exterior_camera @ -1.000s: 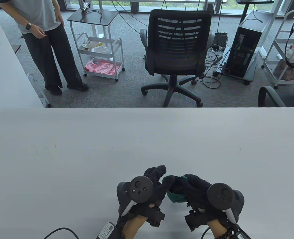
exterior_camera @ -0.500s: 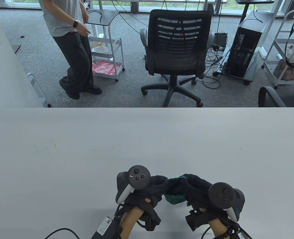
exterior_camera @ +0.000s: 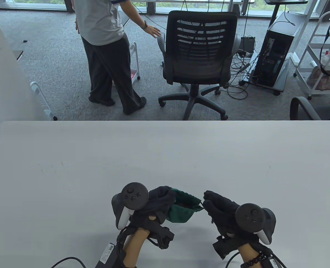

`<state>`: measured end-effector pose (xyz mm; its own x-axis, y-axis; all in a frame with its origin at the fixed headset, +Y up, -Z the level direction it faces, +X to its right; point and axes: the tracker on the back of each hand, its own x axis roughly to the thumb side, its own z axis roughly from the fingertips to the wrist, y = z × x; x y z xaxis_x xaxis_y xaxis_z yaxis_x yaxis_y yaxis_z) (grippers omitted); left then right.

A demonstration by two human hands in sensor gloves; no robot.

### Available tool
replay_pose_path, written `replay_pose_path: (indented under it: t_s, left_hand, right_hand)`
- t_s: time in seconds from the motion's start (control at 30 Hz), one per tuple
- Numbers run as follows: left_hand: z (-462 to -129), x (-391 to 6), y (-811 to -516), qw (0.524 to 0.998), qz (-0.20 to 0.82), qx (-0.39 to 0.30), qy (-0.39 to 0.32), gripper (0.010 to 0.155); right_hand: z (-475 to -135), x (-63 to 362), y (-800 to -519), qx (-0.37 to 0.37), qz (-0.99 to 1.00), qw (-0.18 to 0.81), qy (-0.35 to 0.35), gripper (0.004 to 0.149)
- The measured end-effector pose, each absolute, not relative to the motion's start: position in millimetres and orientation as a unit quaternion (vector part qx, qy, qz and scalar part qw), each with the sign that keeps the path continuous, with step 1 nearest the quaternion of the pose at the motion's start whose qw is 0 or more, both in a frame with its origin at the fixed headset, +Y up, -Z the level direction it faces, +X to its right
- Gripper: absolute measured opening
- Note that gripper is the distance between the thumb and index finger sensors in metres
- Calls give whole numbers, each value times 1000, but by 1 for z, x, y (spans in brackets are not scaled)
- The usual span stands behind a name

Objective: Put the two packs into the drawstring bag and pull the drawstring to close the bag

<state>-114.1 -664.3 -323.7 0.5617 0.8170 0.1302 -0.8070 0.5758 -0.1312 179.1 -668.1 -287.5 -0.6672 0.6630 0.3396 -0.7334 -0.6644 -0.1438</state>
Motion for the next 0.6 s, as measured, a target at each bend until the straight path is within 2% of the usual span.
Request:
replay_pose_path:
  t_s: [0.23,0.6]
  left_hand:
    - [-325,-118,-667,873,478,-37,-82,44]
    - [-326,-121,-670,864,495,-44,-78,44]
  right_hand:
    - [-292,189,-669,153,896,406,-99,64]
    - [-293,178,-674,205,897,392,-26,77]
